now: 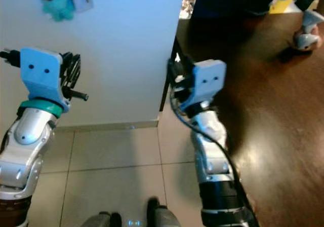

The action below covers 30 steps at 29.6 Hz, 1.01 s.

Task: Hang keys on a hook

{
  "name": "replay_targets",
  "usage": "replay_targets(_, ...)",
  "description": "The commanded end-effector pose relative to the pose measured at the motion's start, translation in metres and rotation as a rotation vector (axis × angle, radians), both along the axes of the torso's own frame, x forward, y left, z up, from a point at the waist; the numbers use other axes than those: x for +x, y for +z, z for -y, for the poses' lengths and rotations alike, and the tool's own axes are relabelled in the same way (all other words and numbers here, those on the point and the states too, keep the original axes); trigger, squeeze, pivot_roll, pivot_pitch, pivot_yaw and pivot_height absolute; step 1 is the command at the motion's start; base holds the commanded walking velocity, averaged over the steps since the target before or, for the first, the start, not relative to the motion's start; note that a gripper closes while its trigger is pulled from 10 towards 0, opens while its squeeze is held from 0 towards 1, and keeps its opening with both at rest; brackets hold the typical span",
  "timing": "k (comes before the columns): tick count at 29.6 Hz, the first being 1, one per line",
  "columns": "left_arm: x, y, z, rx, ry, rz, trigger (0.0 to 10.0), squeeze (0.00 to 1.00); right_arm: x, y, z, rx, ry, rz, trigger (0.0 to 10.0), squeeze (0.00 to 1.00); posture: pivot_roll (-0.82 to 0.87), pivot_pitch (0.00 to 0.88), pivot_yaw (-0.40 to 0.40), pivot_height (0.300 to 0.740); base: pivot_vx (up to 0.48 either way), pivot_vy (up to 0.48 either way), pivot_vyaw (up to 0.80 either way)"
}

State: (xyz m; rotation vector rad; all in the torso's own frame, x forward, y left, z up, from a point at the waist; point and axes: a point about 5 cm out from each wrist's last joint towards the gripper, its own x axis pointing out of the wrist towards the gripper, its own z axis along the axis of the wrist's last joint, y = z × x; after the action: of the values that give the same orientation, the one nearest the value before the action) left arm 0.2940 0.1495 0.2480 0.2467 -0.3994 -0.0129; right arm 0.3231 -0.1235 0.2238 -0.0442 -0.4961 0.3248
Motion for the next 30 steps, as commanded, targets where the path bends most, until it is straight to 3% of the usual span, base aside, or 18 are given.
replay_targets(1, 0.0, -0.006, 0.002, 0.017, -0.008, -0.009, 10.0, 0.0, -0.004, -0.007, 0.003, 0.0, -0.011, -0.026, 10.0, 0.0, 0.04, 0.073, 0.064, 0.74, -0.375, 0.0, 0.0)
replay_targets(13, 0.007, 0.0, 0.003, 0.049, -0.013, 0.028, 10.0, 0.0, -0.016, -0.019, 0.007, 0.009, -0.032, -0.066, 10.0, 0.0, 0.02, 0.064, 0.067, 0.74, -0.376, 0.0, 0.0)
replay_targets(24, 0.01, 0.001, -0.001, 0.058, -0.005, 0.035, 10.0, 0.0, -0.01, -0.012, 0.002, 0.019, -0.03, -0.043, 10.0, 0.0, 0.03, 0.056, 0.07, 0.74, -0.354, 0.0, 0.0)
replay_targets(30, 0.013, -0.002, 0.002, 0.041, -0.035, 0.001, 10.0, 0.0, -0.006, -0.005, -0.001, 0.024, -0.024, -0.027, 10.0, 0.0, 0.03, 0.061, 0.071, 0.74, 0.0, 0.0, 0.0)
